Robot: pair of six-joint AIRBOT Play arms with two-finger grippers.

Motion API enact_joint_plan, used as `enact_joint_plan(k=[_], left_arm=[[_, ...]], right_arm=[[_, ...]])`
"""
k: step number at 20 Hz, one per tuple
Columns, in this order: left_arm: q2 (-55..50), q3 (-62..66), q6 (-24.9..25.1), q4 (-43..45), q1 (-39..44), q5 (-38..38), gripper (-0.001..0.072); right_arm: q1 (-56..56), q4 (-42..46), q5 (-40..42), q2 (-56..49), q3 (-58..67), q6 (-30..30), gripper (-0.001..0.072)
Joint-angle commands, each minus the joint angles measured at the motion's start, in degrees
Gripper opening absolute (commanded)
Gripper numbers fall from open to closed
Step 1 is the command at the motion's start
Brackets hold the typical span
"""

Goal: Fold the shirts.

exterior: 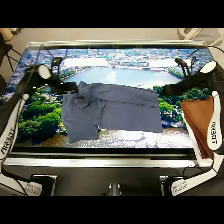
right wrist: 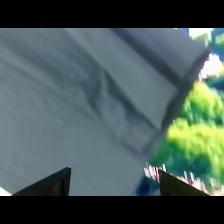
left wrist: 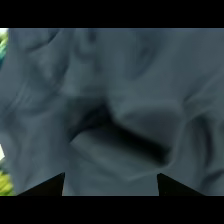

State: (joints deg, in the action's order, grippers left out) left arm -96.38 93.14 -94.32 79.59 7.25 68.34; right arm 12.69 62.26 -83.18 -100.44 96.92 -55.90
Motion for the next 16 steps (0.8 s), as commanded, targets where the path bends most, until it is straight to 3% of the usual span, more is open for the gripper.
enact_joint_plan(k=[1, 4, 7, 14, 15, 16], left_arm=[[1.9, -2.8, 3.8, -1.4, -7.6, 13.9, 0.0684], [3.9, -11.1, 6.6, -6.8, -12.7, 14.3, 0.0678], [3.9, -16.9, 9.1, -10.4, -14.8, 13.1, 0.0679], [3.8, -27.6, 11.7, -14.8, -14.0, 3.4, 0.0676], [3.8, -28.2, 12.0, -15.1, -13.9, 2.0, 0.0653], [3.8, -28.4, 12.0, -15.1, -13.6, 0.8, 0.0594]], right_arm=[[1.6, 9.3, -8.8, 5.4, -8.3, 0.9, 0.0547], [1.1, 6.4, -1.8, 12.8, -26.0, 3.7, 0.0548], [1.1, 6.5, 0.0, 16.9, -35.2, 5.6, 0.0552], [1.1, 6.4, 3.5, 17.4, -37.1, 4.3, 0.0571], [1.1, 6.4, 4.7, 17.4, -37.3, 3.5, 0.0587], [1.1, 6.2, 5.6, 17.4, -37.7, 3.0, 0.0669]])
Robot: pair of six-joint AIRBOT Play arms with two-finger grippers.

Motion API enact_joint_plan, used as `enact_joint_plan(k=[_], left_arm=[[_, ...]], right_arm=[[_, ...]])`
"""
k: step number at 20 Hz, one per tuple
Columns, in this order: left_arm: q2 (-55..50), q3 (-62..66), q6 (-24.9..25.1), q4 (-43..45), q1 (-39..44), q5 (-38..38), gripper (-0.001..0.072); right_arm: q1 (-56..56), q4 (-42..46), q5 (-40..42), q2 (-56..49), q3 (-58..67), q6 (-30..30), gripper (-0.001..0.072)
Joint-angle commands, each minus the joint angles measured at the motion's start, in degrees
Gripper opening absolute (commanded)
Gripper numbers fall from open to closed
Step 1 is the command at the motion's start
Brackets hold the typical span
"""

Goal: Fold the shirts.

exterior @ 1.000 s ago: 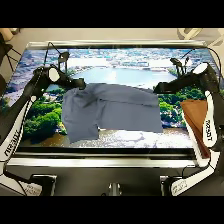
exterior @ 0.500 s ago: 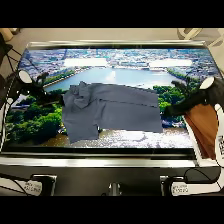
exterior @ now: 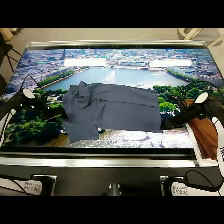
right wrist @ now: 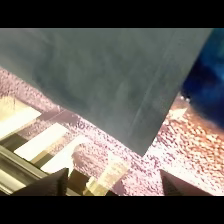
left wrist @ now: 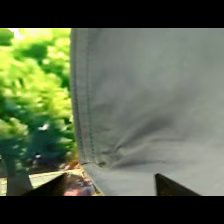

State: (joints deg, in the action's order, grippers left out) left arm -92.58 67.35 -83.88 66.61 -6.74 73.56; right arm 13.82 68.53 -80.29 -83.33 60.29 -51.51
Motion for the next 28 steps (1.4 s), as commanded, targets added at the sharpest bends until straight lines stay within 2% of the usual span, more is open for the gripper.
enact_joint_plan(k=[1, 2, 3, 5, 6, 7, 8, 11, 15, 17, 20, 23, 25, 26, 28], left_arm=[[0.0, -2.6, 1.3, -2.1, 0.5, -5.8, 0.0577], [0.0, -2.6, 1.0, -2.1, 0.7, -7.2, 0.0503], [0.0, -2.6, 0.4, -2.1, 1.0, -8.6, 0.0499], [0.0, -2.6, -1.2, -2.1, 1.7, -9.7, 0.0378], [0.0, -2.6, -1.1, -2.1, 2.2, -9.7, 0.0341], [0.0, -2.6, -0.5, -2.1, 2.5, -9.5, 0.0112], [0.0, -2.6, -0.1, -2.1, 3.0, -9.2, 0.0025], [0.2, -2.6, 1.4, -2.1, 3.8, -8.3, 0.0024], [1.6, -2.6, 1.4, -2.1, 4.3, -7.3, 0.0024], [3.0, -2.6, 1.4, -2.1, 4.3, -7.0, 0.0024], [7.4, -0.8, 1.5, -2.1, 4.2, -7.0, 0.0023], [17.6, 6.1, 1.6, -1.5, 4.2, -8.4, 0.0022], [26.7, 14.2, 1.1, -1.5, 4.2, -10.6, 0.0022], [31.5, 19.3, -0.7, -1.5, 4.2, -11.4, 0.0022], [40.2, 27.6, -3.2, -1.5, 5.1, -15.6, 0.0022]], right_arm=[[0.0, -0.4, 3.4, 0.2, -1.5, -1.4, 0.0689], [0.0, -0.6, 4.1, 0.2, -2.2, -1.4, 0.069], [0.0, -0.6, 4.9, 0.2, -3.1, -1.9, 0.0689], [0.0, -0.6, 7.9, 0.2, -5.0, -2.7, 0.0688], [0.0, -0.9, 9.3, 0.2, -6.1, -3.8, 0.0685], [0.0, -1.8, 10.6, 0.2, -7.2, -4.2, 0.0685], [0.0, -3.2, 11.4, 0.1, -7.8, -4.2, 0.0685], [-0.1, -6.5, 14.4, -0.1, -9.1, -4.2, 0.0664], [0.0, -11.4, 14.3, -3.4, -9.1, -4.2, 0.0383], [0.0, -11.3, 13.1, -4.1, -9.0, -4.2, 0.0022], [0.0, -11.2, 6.4, -2.8, -3.9, 2.2, 0.0021], [0.0, -8.3, 0.4, 3.7, 9.3, 3.6, 0.002], [0.0, -7.9, 0.5, 11.1, 21.3, 3.6, 0.0021], [0.0, -7.9, 1.4, 15.6, 27.8, 3.5, 0.0021], [0.0, -7.8, 6.6, 24.4, 37.6, 3.4, 0.0021]])
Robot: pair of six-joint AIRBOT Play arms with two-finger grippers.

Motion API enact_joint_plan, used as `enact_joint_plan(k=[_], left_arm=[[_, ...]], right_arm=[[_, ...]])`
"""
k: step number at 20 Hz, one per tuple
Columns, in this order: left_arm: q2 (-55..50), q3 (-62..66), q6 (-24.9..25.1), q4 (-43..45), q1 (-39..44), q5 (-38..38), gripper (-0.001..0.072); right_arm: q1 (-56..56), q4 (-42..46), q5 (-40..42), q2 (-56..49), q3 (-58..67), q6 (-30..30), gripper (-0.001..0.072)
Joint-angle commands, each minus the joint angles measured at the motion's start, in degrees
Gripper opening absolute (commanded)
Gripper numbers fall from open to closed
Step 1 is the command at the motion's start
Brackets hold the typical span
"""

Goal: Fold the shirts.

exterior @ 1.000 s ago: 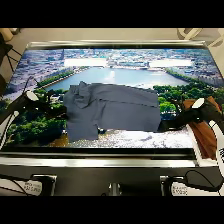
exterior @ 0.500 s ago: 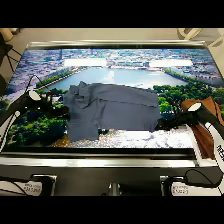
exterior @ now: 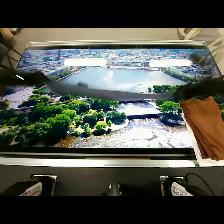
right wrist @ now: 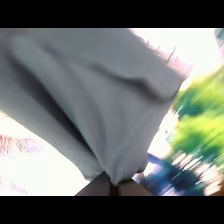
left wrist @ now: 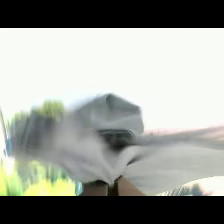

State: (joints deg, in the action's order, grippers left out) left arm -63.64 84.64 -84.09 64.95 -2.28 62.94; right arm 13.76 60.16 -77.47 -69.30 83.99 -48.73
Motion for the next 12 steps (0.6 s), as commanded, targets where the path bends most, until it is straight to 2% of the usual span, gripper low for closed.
enact_joint_plan(k=[1, 3, 5, 9, 12], left_arm=[[15.4, 12.8, -2.9, 0.2, 1.7, -9.2, 0.0022], [22.5, 14.0, -2.9, 1.6, 3.3, -16.2, 0.0022], [26.9, 14.0, -3.0, 4.9, 3.3, -18.0, 0.0022], [28.8, 14.0, -4.0, 6.3, 3.3, -16.5, 0.0022], [28.0, 14.0, -4.0, 7.8, 3.3, -14.5, 0.0022]], right_arm=[[0.0, 1.2, 8.5, 15.1, 16.9, 0.9, 0.0021], [0.0, 3.6, 17.2, 23.5, 18.7, 1.3, 0.0021], [0.0, 5.7, 20.2, 29.0, 18.7, 1.2, 0.0021], [0.0, 8.1, 14.4, 31.5, 18.7, -2.4, 0.0021], [0.0, 8.1, 9.4, 30.4, 18.7, -2.5, 0.0021]])
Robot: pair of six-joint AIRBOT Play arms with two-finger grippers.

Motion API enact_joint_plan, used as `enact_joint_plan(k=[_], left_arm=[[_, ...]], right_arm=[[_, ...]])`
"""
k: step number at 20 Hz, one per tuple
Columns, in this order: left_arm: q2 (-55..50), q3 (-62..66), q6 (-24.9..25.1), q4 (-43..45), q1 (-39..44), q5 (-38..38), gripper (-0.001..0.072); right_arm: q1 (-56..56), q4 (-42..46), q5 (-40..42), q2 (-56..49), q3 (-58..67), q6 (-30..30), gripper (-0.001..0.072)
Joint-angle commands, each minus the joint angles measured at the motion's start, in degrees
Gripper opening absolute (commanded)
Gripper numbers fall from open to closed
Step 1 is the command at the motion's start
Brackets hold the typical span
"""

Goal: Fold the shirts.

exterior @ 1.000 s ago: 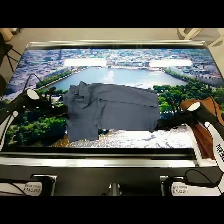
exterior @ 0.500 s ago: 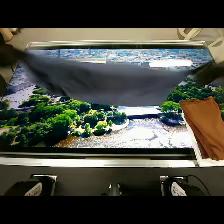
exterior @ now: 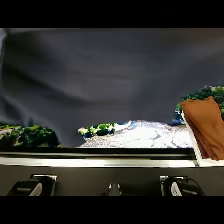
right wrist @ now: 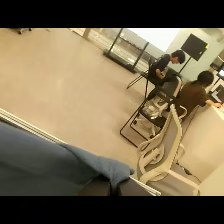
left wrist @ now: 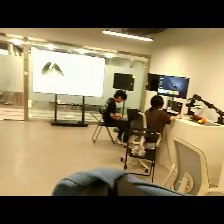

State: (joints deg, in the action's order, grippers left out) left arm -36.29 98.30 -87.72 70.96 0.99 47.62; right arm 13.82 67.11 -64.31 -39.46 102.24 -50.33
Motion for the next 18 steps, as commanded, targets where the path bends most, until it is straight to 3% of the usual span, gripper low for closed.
enact_joint_plan(k=[1, 4, 7, 9, 11, 13, 18], left_arm=[[0.2, 0.3, -0.5, 3.0, 0.0, 2.0, 0.0022], [-3.2, 0.3, -4.2, 8.4, 0.0, 9.1, 0.0022], [-11.5, -1.6, -4.2, 14.3, 0.0, 19.2, 0.0022], [-18.3, -6.1, -4.0, 15.0, 0.1, 21.1, 0.0023], [-26.1, -12.0, -4.0, 15.0, 0.2, 19.7, 0.0023], [-34.7, -16.3, -4.0, 15.0, 0.2, 16.5, 0.0023], [-54.7, -15.5, -3.6, 9.1, 0.2, 8.2, 0.0023]], right_arm=[[0.0, 1.1, -5.7, -0.2, 0.4, -0.9, 0.0021], [0.0, 1.3, -10.6, -5.1, 0.3, -2.1, 0.0021], [0.0, 0.4, -17.7, -16.9, 0.3, -4.1, 0.002], [-0.6, 0.9, -23.6, -26.8, -1.4, -4.0, 0.0019], [-4.3, 7.3, -24.1, -36.5, -4.9, -4.1, 0.0019], [-8.6, 13.4, -19.4, -46.0, -6.8, -6.1, 0.0019], [-10.7, 14.6, 3.0, -59.4, -6.7, -12.4, 0.0021]])
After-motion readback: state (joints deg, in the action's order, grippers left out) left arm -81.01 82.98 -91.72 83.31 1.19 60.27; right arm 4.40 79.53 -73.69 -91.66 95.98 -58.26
